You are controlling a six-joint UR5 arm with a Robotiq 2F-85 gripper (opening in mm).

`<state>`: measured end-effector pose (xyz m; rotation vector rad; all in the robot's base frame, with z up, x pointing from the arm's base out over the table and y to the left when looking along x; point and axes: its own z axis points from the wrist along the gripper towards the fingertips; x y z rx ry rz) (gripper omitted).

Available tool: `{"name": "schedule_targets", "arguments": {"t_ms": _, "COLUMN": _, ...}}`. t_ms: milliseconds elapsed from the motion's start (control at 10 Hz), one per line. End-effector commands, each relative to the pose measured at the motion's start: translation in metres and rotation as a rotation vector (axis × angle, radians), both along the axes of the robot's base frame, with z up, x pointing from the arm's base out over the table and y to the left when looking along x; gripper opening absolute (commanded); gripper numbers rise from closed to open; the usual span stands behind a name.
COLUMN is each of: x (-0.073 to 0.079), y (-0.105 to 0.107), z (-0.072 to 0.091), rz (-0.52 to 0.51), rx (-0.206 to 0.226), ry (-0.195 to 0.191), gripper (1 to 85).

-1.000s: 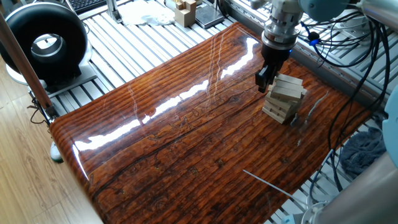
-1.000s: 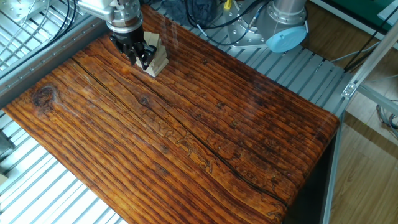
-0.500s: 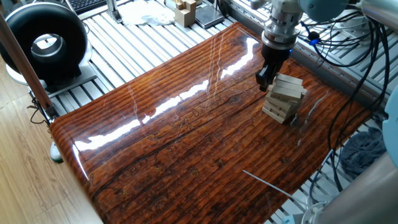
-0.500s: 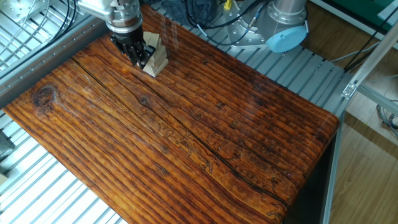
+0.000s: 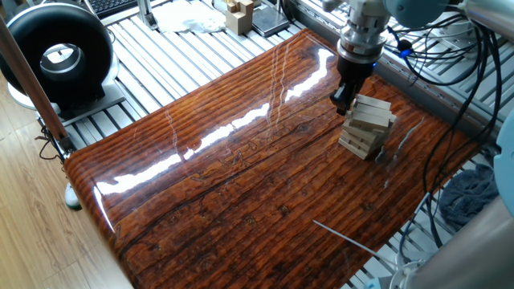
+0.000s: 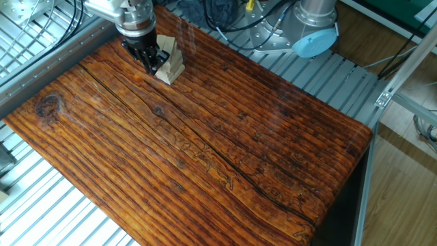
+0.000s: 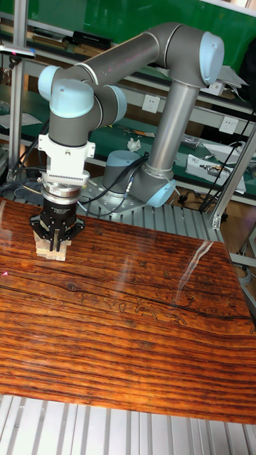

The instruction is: Play Jenga

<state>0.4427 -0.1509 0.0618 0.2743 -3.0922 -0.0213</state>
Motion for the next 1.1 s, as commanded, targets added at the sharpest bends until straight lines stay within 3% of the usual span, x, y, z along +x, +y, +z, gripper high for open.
{"name": "schedule_targets", "arguments": {"t_ms": 0, "x": 0.002, "y": 0.001, "z": 0.001, "rz": -0.005, "rx": 0.007, "ry": -0.006, "gripper": 19.7}}
{"name": "schedule_targets", "arguments": {"t_ms": 300, "x": 0.006, "y": 0.002, "z": 0.001, "rz": -0.006, "rx": 0.007, "ry": -0.013, "gripper": 36.7}}
{"name": "schedule_targets", "arguments": {"t_ms": 700, "x": 0.01, "y": 0.01, "z": 0.002, "rz": -0.002, "rx": 0.038, "ry": -0.026, "gripper": 39.7}}
{"name": "schedule_targets", "arguments": {"t_ms": 1000, "x": 0.028, "y": 0.02, "z": -0.003, "rz": -0.029, "rx": 0.078, "ry": -0.084, "gripper": 43.0}}
